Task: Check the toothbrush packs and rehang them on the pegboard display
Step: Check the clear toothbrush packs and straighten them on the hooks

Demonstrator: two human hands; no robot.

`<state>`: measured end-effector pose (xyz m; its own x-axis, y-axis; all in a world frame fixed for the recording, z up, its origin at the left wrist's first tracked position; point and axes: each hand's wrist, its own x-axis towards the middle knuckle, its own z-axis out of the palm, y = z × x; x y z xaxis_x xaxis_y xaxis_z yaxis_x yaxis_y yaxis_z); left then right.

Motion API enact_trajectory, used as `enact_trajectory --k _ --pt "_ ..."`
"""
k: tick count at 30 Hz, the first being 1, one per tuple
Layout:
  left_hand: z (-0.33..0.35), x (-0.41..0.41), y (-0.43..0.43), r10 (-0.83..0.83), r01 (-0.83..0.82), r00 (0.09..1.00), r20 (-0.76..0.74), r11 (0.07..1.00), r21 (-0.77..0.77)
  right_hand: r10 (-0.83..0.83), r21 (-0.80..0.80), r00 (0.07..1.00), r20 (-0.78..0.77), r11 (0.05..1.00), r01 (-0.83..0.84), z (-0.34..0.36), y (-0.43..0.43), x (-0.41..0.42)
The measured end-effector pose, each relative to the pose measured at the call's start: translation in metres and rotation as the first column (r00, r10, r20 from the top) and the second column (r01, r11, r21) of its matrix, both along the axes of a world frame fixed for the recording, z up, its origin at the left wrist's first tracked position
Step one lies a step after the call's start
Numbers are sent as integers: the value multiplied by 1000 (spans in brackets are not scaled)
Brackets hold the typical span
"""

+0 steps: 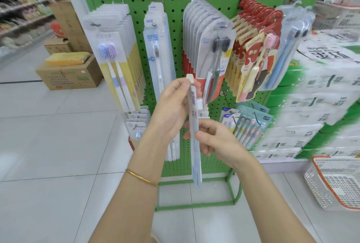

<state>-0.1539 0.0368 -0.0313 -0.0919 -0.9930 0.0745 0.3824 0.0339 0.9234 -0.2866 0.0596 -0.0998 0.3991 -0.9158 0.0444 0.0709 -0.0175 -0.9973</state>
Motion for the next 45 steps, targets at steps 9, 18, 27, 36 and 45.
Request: enact_trajectory --k 9,18,27,36,45 --pt "34 33 -4 474 -413 876 94 835 -363 -626 -512 713 -316 745 428 75 -34 61" --pt "47 38 -19 669 -465 692 272 701 -540 -725 -589 574 -380 668 454 86 -45 92" --pt "39 37 -33 757 -404 471 454 642 -652 -723 -581 522 -452 683 443 86 -52 97" --pt "39 35 -54 786 -425 371 495 617 -662 -641 -594 550 -535 749 294 89 -58 87" --pt "37 35 -60 802 -412 352 482 595 -690 -738 -762 545 -398 597 251 167 -71 65"
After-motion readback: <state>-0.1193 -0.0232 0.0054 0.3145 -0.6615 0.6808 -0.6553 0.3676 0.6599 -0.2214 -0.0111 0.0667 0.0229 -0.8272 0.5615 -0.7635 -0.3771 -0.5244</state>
